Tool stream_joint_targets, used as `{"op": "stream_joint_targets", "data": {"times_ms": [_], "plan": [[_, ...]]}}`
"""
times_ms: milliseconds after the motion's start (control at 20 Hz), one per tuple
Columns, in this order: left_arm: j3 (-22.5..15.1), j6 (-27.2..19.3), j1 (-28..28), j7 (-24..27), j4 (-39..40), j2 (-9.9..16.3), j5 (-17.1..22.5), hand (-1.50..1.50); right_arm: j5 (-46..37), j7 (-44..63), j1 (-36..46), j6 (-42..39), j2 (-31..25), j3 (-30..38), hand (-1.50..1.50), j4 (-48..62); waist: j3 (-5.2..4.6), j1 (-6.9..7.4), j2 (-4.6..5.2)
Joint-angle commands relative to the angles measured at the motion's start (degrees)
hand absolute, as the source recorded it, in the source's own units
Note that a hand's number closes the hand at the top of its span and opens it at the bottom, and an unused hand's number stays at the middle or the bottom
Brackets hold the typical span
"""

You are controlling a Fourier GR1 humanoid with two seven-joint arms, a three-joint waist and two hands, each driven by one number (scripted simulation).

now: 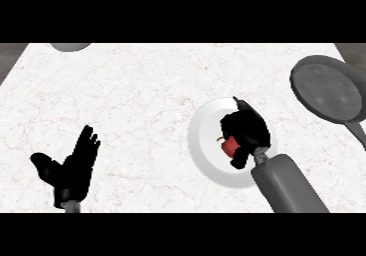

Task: Pick the bell pepper from the plate and place it in the pan

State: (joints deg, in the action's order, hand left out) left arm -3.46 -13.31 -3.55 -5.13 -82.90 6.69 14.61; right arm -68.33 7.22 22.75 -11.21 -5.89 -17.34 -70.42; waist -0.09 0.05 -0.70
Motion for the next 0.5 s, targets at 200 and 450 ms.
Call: {"op": "stream_joint_targets", "data": {"times_ms": [200,450], "plan": [[-0.57,-2.15,2.84,-1.75,3.09,-1.99,-1.87,0.00,3.73,10.21,-4.41,-9.11,3.30,4.56,1.50,-5.90,0.07,-0.36,0.64],[2.53,2.42,1.27,-1.40,3.30,0.44,1.31,0.00,0.85,8.55,-1.96,-4.28,-0.22,5.88,1.50,-9.93,0.07,-0.08,0.69]]}}
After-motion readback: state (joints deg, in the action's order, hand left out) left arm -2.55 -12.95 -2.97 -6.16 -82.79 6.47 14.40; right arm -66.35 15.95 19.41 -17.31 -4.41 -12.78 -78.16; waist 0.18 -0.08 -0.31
